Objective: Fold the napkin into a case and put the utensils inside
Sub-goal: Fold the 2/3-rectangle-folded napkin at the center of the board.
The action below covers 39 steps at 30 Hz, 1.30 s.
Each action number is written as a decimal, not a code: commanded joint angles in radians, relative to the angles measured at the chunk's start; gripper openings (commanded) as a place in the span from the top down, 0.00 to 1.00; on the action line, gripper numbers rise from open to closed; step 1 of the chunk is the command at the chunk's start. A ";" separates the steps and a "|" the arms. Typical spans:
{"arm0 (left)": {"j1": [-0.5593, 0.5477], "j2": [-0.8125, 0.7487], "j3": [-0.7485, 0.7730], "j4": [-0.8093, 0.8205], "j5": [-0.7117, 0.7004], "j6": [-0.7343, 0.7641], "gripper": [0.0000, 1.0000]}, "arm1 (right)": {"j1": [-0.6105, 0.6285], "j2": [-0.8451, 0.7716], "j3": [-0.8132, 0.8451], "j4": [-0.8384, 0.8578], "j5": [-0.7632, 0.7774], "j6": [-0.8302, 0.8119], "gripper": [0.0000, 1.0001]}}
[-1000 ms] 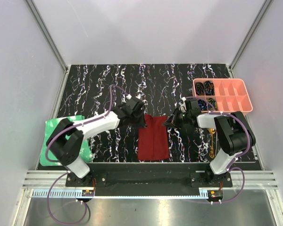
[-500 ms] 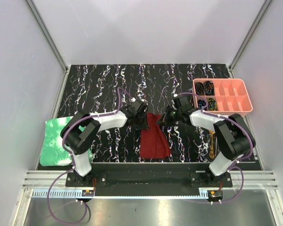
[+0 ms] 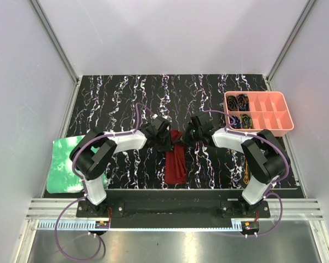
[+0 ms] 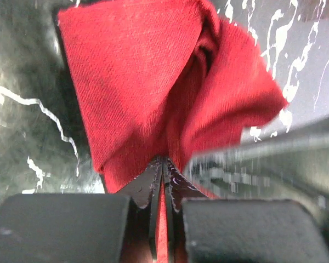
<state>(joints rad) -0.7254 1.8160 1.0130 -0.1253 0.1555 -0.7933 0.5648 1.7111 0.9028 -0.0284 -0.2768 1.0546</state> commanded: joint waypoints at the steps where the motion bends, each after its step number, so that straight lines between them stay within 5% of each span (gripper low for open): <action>1: -0.003 -0.107 -0.042 -0.048 0.015 0.031 0.92 | 0.006 -0.007 -0.007 0.054 0.085 0.074 1.00; 10: 0.012 -0.231 -0.162 -0.068 -0.020 0.031 0.91 | 0.007 -0.025 -0.007 0.033 0.116 0.102 1.00; 24: 0.009 -0.126 -0.198 0.029 0.001 0.014 0.96 | 0.105 0.016 0.024 0.033 0.228 0.215 1.00; 39: 0.003 -0.231 -0.309 0.058 0.009 0.026 0.95 | 0.130 -0.002 -0.022 0.033 0.384 0.444 1.00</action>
<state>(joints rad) -0.7189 1.6299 0.7555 -0.0467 0.1703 -0.7868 0.6872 1.7485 0.8852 -0.0120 0.0227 1.4281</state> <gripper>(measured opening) 0.045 0.012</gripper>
